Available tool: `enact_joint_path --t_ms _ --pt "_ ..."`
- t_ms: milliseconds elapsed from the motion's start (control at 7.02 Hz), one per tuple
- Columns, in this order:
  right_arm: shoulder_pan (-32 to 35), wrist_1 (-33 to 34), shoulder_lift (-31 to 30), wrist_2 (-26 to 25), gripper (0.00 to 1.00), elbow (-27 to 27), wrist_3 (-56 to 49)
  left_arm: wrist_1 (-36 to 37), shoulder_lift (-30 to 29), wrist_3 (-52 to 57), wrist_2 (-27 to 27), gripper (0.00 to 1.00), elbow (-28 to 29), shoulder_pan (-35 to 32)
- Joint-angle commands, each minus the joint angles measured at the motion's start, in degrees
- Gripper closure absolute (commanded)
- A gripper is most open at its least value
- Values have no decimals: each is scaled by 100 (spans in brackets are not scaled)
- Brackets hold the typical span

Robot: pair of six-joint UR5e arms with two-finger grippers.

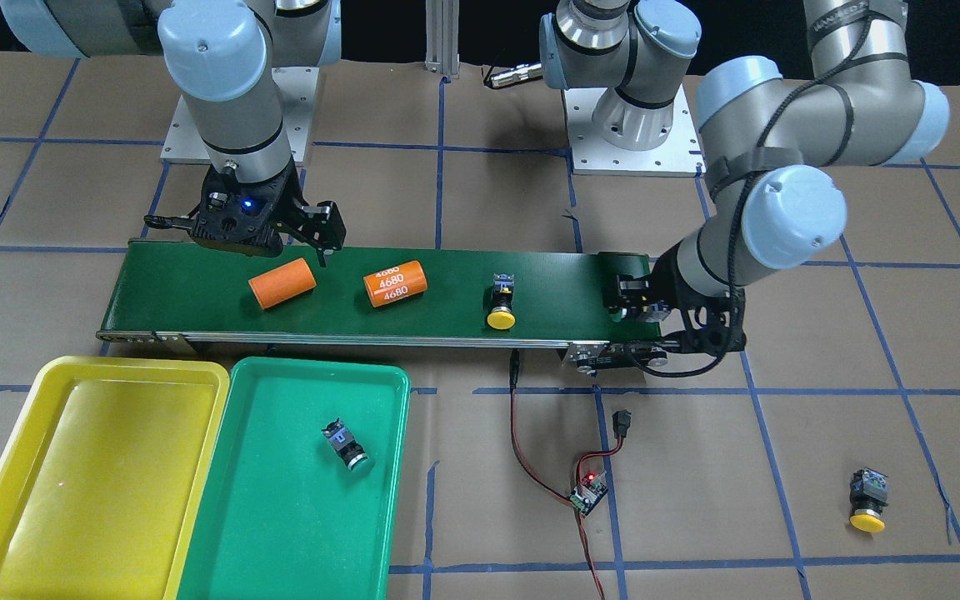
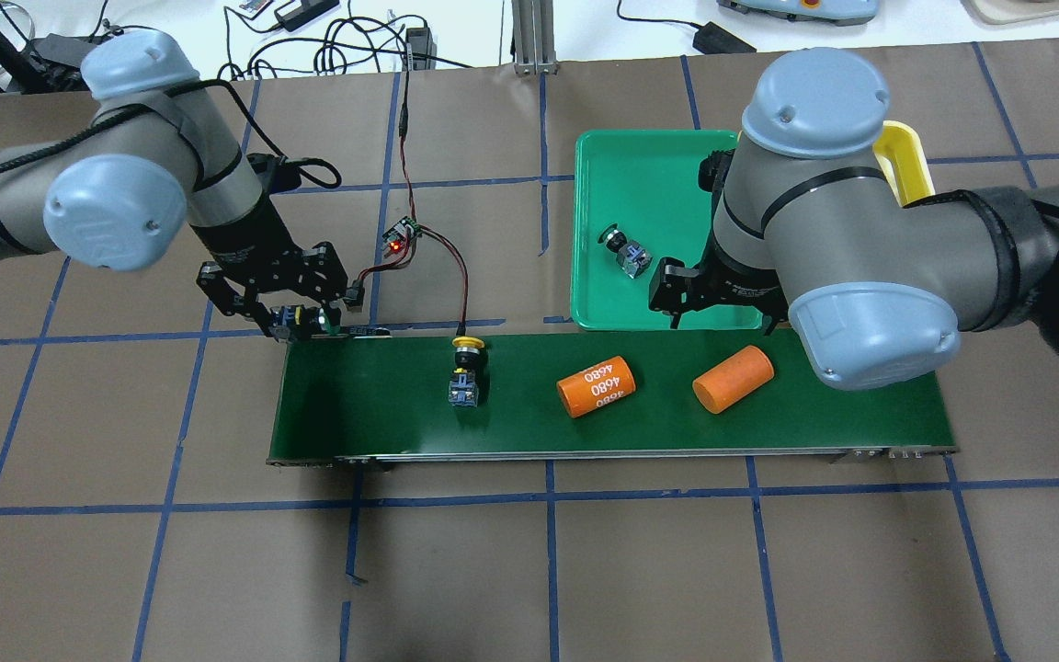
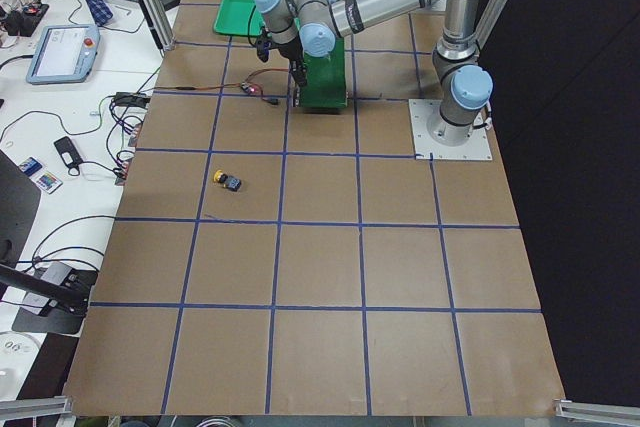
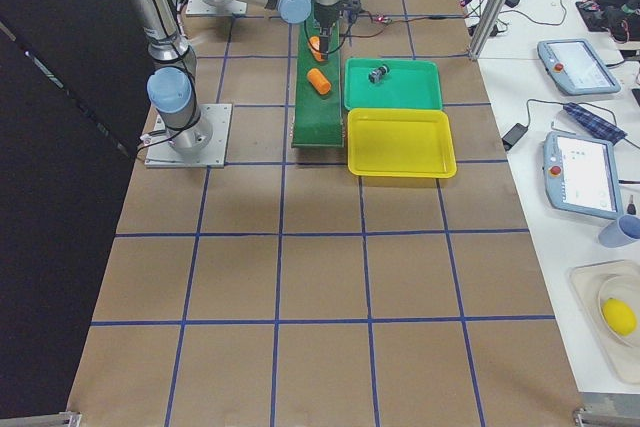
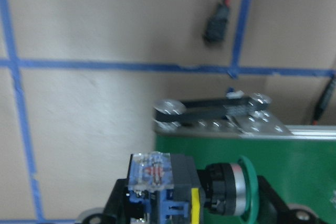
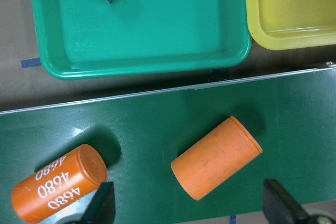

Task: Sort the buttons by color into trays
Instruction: 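Place the held button on the belt and open the left gripper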

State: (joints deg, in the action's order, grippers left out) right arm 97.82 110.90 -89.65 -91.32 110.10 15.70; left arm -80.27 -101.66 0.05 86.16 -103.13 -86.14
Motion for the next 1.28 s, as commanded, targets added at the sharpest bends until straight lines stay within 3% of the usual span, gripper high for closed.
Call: enact_joint_path --t_ms 0,142,285,427,712,854,1139 --pt "0 10 -9 -9 0 -6 3 756 225 54 -21 100 -820 -385" --pt "9 -102 -35 -148 0 -23 12 828 191 4 -29 73 -901 -421" --pt "104 -234 -192 -210 0 -41 21 837 69 65 -21 26 -1032 -525" --pt "105 -331 -254 -211 0 20 21 985 163 83 -21 0 -999 -527" --pt "114 -289 -264 -176 0 -41 12 743 288 83 75 0 -292 -300" --pt "27 -323 -203 -193 0 -41 3 123 192 100 50 0 270 181" --pt "-35 -236 -219 -158 0 -49 12 194 -551 1133 32 0 1246 1436"
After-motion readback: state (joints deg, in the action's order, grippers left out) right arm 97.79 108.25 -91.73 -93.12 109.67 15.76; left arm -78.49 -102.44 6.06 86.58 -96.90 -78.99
